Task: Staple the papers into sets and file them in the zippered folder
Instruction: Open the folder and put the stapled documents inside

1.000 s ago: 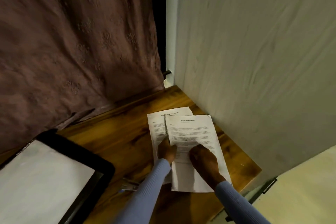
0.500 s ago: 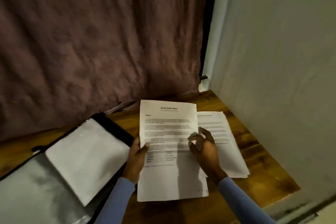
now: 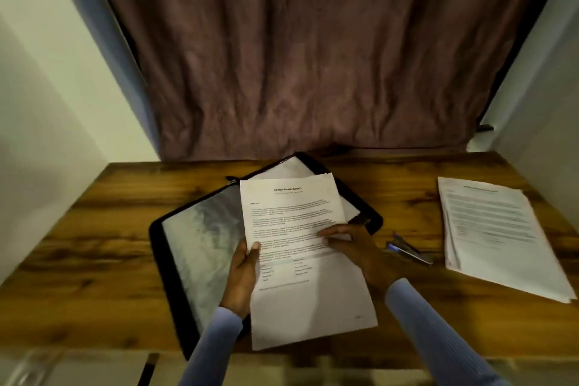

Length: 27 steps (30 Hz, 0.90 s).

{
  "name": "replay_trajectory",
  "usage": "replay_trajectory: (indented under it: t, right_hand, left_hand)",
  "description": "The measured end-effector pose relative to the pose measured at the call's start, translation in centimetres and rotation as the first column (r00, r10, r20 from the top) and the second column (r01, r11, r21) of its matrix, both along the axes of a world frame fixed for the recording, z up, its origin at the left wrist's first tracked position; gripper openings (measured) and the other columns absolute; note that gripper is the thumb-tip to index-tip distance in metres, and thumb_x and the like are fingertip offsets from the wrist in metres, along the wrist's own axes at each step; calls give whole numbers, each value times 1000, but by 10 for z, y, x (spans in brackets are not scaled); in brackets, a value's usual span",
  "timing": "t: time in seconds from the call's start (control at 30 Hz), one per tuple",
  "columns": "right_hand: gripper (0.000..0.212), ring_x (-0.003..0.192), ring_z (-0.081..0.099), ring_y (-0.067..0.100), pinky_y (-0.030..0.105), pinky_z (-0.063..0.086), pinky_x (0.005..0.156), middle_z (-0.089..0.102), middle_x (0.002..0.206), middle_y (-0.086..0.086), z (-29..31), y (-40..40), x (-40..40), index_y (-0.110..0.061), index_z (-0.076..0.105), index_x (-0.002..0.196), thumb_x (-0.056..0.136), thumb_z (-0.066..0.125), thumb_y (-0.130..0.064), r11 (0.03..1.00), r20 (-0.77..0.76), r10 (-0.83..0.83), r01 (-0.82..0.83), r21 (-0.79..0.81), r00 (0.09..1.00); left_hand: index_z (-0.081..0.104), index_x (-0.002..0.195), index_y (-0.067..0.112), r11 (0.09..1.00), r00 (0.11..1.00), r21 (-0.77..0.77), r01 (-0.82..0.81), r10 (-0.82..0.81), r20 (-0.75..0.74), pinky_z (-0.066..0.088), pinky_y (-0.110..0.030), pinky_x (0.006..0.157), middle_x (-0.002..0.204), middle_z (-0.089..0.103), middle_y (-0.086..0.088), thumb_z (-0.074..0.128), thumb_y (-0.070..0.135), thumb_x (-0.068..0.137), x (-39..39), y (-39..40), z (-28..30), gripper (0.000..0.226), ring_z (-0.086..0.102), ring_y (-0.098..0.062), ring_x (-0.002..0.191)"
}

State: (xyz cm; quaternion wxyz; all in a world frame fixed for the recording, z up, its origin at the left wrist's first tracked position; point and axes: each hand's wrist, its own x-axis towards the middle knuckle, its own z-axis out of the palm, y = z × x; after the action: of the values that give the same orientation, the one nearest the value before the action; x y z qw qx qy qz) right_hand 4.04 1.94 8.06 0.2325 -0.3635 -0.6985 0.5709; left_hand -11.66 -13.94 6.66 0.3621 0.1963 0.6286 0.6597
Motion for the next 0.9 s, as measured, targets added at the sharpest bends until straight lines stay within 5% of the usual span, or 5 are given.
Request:
replay_trajectory:
  t: [0.17, 0.43, 0.67, 0.77, 0.9]
  right_hand:
    - [18, 101, 60, 11, 12, 52, 72, 67, 103, -4, -6, -36, -20, -8, 74, 91, 77, 69, 3, 985, 2, 39, -38, -170, 999]
    - [13, 102, 55, 14, 11, 45, 75, 60, 106, -3, -1, -60, -29, -8, 72, 94, 82, 68, -7, 995, 178, 68, -54, -81, 982]
    - [79, 92, 63, 13, 32, 52, 82, 70, 96, -6, 17, -97, -54, -24, 69, 96, 64, 35, -88, 927, 468, 97, -250, 278, 878]
    - [59, 92, 62, 19, 33, 51, 77, 65, 99, 1, 26, -101, -58, -18, 63, 102, 79, 46, -69, 851, 546, 67, -334, 406, 835]
    - [34, 106, 57, 24, 34, 47, 85, 58, 117, 9, 34, -89, -56, -9, 53, 116, 96, 43, -35, 725, 625, -4, -428, 539, 781]
  left_hand:
    - [56, 121, 12, 998, 998, -38, -56, 58, 32, 54, -32, 80, 114, 68, -8, 44, 16, 98, -20, -43, -7, 26, 68, -20, 97]
    - [55, 119, 9, 997, 994, -9, -72, 72, 79, 53, -15, 63, 110, 67, -9, 43, 21, 97, -14, -68, 7, 27, 66, -17, 91]
    - [59, 122, 31, 989, 974, -80, 128, -110, 200, 56, -26, 71, 115, 68, 1, 14, 69, 83, 19, -50, 21, 71, 63, -16, 108]
    - [53, 131, 29, 983, 965, -90, 158, -134, 225, 55, -33, 79, 131, 58, -5, 8, 74, 73, 21, -41, 22, 87, 49, -23, 124]
    - [58, 119, 25, 976, 970, -122, 178, -154, 190, 52, -29, 79, 119, 63, -3, 13, 59, 91, 17, -39, 18, 64, 58, -22, 112]
